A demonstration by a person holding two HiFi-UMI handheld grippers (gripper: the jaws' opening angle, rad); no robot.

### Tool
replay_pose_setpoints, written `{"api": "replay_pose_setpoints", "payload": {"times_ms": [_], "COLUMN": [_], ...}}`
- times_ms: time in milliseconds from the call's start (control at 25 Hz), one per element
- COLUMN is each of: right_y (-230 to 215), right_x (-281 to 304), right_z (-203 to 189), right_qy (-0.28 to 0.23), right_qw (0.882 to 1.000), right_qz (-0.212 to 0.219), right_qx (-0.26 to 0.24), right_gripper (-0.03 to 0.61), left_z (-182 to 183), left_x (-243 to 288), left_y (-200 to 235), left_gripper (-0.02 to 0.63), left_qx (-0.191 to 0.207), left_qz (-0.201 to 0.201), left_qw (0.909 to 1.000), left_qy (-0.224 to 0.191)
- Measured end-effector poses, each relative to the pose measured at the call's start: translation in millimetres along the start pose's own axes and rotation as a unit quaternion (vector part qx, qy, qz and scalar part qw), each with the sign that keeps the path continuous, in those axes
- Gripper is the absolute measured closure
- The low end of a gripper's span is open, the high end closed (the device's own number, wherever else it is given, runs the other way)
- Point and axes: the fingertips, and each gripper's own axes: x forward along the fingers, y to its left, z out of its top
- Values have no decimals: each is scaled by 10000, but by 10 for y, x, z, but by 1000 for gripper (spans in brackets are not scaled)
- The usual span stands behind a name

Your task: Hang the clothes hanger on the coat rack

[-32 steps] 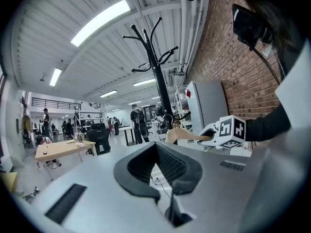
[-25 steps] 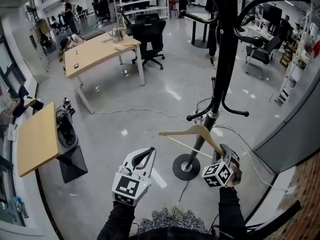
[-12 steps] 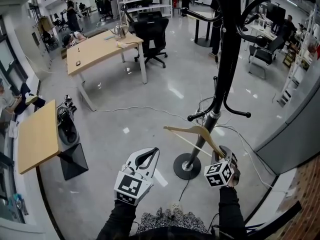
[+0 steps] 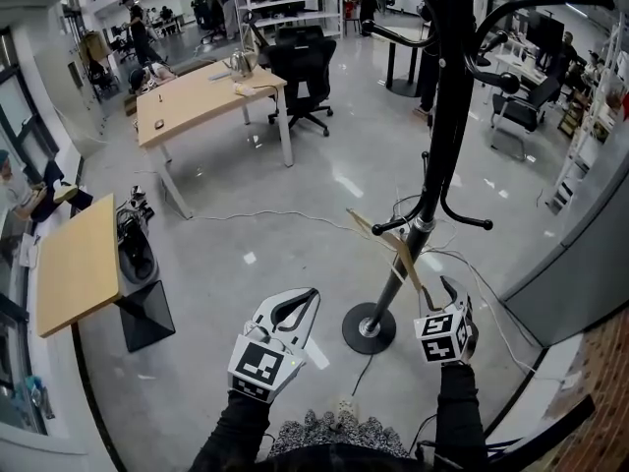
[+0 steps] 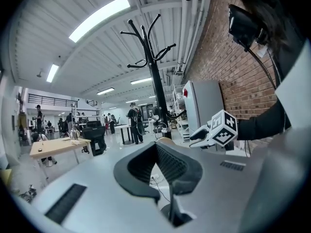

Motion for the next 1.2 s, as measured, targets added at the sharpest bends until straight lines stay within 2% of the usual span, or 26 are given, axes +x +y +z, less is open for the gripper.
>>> {"api": "replay_pose_setpoints", "payload": {"times_ms": [320, 480, 880, 1080, 1200], "right_y": [-85, -37, -71, -107, -89], "right_x": [-569, -928, -1738, -2025, -2130], "right_z": [436, 574, 516, 390, 311], "right_qy": [-773, -1163, -1579, -1575, -1792], "right_qw": [9964, 9915, 9800, 9745, 9669], "right_qz": [-300, -381, -830, -1207, -1276], "right_qx": [172, 448, 881, 1049, 1292], "right_gripper": [416, 416, 421, 547, 566], "left_z": [161, 198, 427, 382, 343], "left_x": [-201, -293, -461, -532, -556], "left_y": [-105, -196, -517, -596, -661], "left_gripper": [606, 606, 606, 606, 606], "left_qx": [-15, -23, 128, 102, 38], "left_qz": [-71, -78, -394, -460, -479], "left_qw": [9998, 9994, 9971, 9971, 9971], "left_qy": [-196, -330, -643, -602, -592]}}
